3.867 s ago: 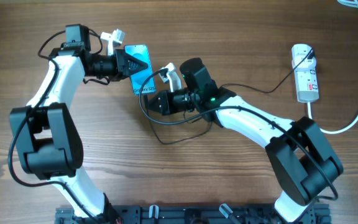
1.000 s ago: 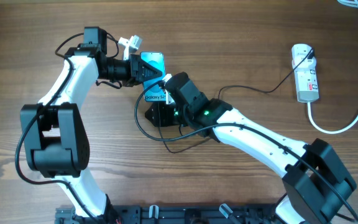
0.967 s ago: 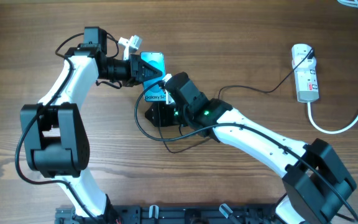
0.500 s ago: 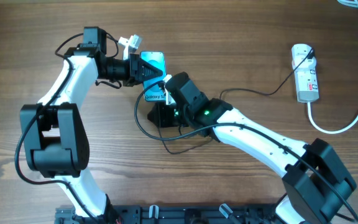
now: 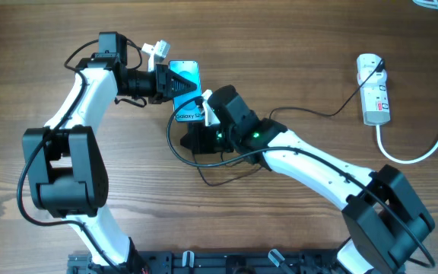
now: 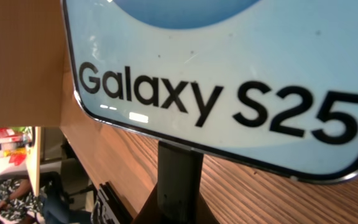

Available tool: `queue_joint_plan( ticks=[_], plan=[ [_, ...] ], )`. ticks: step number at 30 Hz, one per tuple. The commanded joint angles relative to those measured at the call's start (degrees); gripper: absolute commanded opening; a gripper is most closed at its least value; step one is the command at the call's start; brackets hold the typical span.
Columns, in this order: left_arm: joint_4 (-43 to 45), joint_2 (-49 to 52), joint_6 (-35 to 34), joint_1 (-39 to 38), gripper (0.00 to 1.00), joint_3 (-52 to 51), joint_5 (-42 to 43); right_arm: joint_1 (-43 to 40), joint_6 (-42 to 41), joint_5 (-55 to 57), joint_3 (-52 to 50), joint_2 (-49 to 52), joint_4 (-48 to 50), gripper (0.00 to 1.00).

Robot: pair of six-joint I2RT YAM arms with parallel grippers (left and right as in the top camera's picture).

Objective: Plug charger to phone and switch on socket

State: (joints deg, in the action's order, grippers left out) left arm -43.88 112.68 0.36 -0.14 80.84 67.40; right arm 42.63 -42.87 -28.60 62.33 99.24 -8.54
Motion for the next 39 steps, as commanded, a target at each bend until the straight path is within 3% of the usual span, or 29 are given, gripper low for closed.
queue_joint_plan(
  ticks=[1,23,24,25,26,30,33,34,37,39],
  plan=[
    [-0.9,0.2,0.7,-0.9,0.04,-0.3,2.3,-2.0,0.9,0.6,1.4,0.1,2.8,0.05],
    [-1.4,0.2,0.7,-0.9,0.04,-0.3,2.3,-6.4,0.8,0.5,1.6,0.1,12.0,0.04],
    [-1.3,0.2,0.7,-0.9,0.04,-0.3,2.3,-6.5,0.9,0.4,1.6,0.1,12.0,0.14],
    [-1.3,0.2,0.7,-0.9,0.04,-0.3,2.5,-6.8,1.6,-0.8,1.6,0.1,11.6,0.74],
    [-1.3,0.2,0.7,-0.9,0.04,-0.3,2.7,-7.4,4.2,-3.3,1.6,0.1,10.5,1.0],
    [-1.5,0.2,0.7,-0.3,0.04,-0.3,4.0,-14.7,12.5,-15.6,1.6,-0.3,-1.1,1.0],
    [-2.1,0.2,1.7,-0.6,0.04,-0.3,11.8,-20.2,21.0,-35.9,1.5,-0.3,-1.3,1.0],
    [-3.1,0.2,4.7,-0.8,0.04,-0.3,15.5,-20.7,21.0,-37.9,1.5,-0.3,-1.4,1.0],
    [-4.0,0.2,8.9,-2.4,0.04,-0.3,23.0,-19.7,20.2,-40.7,1.5,-0.3,0.6,0.79],
    [-3.5,0.2,10.0,-4.3,0.04,-0.3,22.9,-19.1,17.7,-43.4,1.5,-0.3,4.5,0.66]
  ],
)
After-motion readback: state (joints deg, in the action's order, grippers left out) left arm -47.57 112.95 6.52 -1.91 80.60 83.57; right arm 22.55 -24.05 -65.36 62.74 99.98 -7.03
